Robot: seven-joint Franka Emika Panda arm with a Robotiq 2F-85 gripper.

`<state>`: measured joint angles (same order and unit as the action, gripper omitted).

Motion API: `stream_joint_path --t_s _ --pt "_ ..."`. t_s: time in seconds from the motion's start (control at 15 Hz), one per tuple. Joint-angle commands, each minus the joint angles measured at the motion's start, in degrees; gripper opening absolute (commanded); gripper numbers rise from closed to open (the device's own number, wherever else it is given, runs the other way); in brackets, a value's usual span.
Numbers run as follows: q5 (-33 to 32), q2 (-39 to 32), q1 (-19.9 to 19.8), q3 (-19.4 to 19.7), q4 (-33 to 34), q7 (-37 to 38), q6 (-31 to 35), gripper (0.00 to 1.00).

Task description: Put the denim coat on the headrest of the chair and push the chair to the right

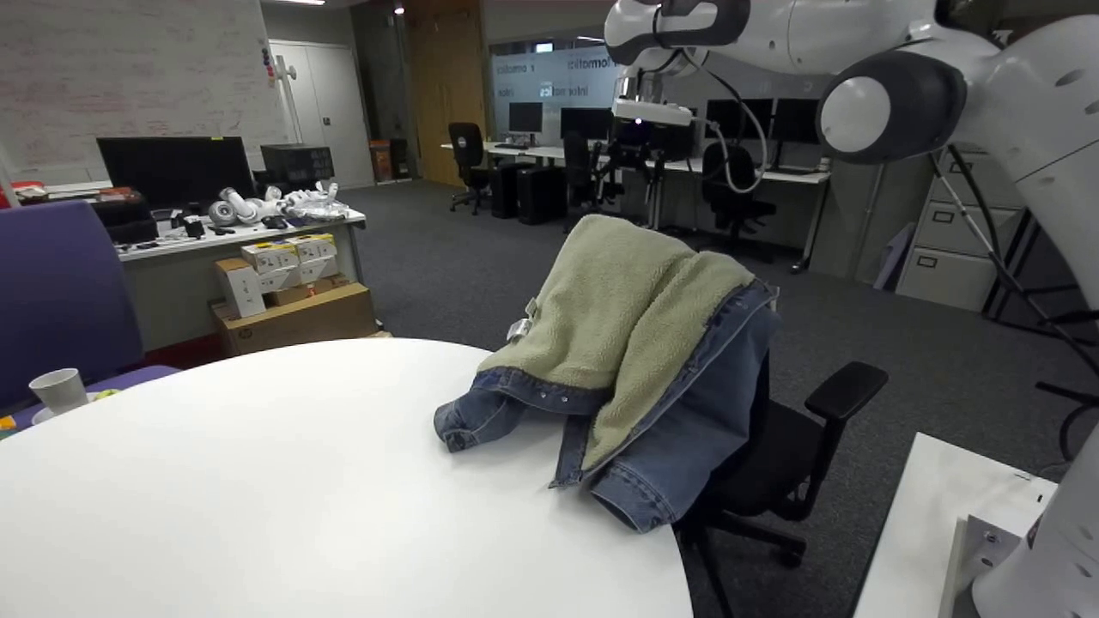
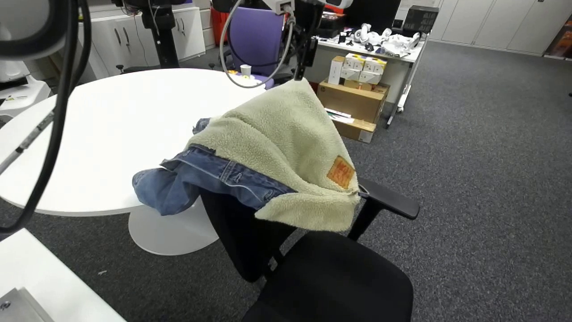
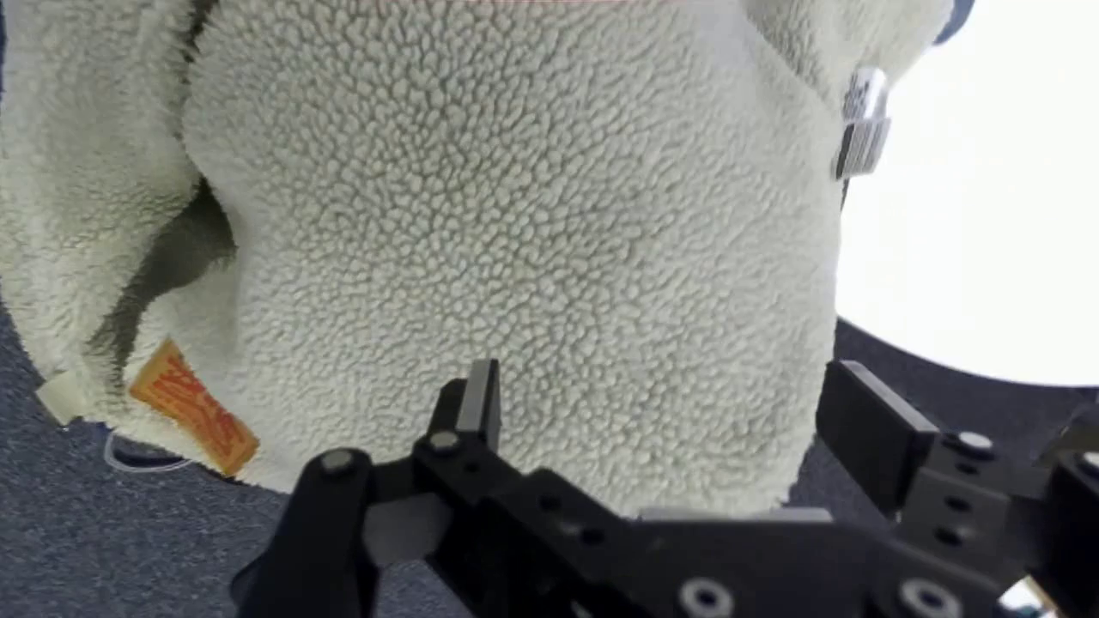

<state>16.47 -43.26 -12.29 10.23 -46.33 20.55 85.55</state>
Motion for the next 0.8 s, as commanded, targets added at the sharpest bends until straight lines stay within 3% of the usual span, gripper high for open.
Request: stream_joint_path --t_s 0.0,0.4,0.73 --pt "-0.1 5.6 1.2 -1.8 -10.9 -10.0 0.5 1.0" --pt "-3.8 8.1 2.3 -1.9 -18.3 -25.8 -4.7 1.0" --pt "-16.2 11.4 4.8 -0.8 -19.6 -35.6 -11.3 1.0"
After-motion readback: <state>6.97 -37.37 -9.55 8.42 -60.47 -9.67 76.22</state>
